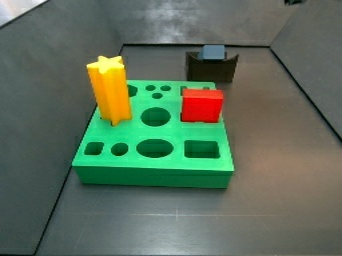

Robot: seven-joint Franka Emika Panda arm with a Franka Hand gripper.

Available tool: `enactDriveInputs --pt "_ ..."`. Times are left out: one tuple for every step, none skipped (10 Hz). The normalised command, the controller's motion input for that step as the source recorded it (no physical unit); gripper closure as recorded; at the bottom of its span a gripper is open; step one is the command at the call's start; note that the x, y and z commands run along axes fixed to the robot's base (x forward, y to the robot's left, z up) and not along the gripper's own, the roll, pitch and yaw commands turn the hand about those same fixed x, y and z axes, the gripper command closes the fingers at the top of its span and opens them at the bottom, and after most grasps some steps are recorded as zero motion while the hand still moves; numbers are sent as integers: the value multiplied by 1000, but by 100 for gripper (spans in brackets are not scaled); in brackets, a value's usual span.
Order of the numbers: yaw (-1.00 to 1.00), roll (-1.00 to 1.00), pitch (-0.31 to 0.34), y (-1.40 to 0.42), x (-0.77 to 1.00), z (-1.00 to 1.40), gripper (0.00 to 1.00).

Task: Pick up the rectangle object. Move up. Place the rectangle object on the fixture. Regrasp the rectangle object. Move to above the board. Insert the rectangle object.
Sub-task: Regrasp the rectangle object.

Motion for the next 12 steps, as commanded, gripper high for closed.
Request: enactDriveInputs --pt "94 760 150 -36 89 -17 0" --pt "109 628 147 -38 91 -13 0" --pt "145 324 126 -36 89 -10 0" --pt "161 202 103 -28 82 -6 0" --pt "224 222 100 78 31 -1000 0" --pt "225 202 63 75 34 -1000 0" --pt "212 181 17 66 49 -1000 0" --pt "200 162 -8 61 55 -1000 0" --pt "167 127 -56 57 69 -1000 0" --pt "142 109 -89 54 76 -1000 0" --pt "101 88 -125 49 86 -1000 0" --pt "68 79 -137 47 90 -1000 0"
